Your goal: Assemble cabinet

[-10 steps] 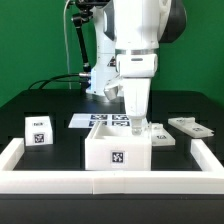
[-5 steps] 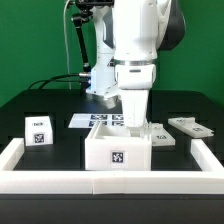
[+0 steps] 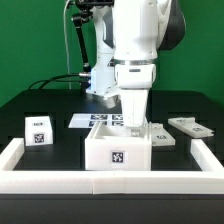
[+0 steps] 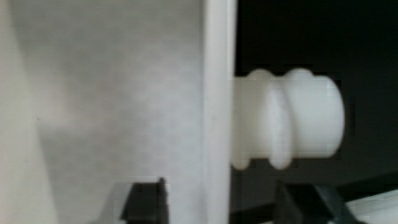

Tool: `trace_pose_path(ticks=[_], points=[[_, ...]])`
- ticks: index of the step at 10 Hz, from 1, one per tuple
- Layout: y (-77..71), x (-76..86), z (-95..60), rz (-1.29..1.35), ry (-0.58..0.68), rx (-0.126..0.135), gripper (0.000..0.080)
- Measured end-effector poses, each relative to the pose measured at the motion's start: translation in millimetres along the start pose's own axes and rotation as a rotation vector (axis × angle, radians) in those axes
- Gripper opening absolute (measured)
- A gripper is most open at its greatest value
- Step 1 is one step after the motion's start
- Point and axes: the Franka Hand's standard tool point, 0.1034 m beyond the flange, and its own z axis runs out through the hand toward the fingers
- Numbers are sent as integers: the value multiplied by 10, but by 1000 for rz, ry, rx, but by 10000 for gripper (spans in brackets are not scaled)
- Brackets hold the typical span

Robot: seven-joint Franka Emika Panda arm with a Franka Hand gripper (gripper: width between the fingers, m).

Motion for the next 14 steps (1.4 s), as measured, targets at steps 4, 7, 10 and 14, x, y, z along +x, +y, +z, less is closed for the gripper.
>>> trace_pose_path(ticks=[4, 7, 10, 14], points=[[-3, -2, 4, 0, 0, 1, 33], [-3, -2, 4, 0, 0, 1, 33], [85, 19, -21, -65, -7, 1, 34], [398, 442, 9, -126, -10, -12, 34]])
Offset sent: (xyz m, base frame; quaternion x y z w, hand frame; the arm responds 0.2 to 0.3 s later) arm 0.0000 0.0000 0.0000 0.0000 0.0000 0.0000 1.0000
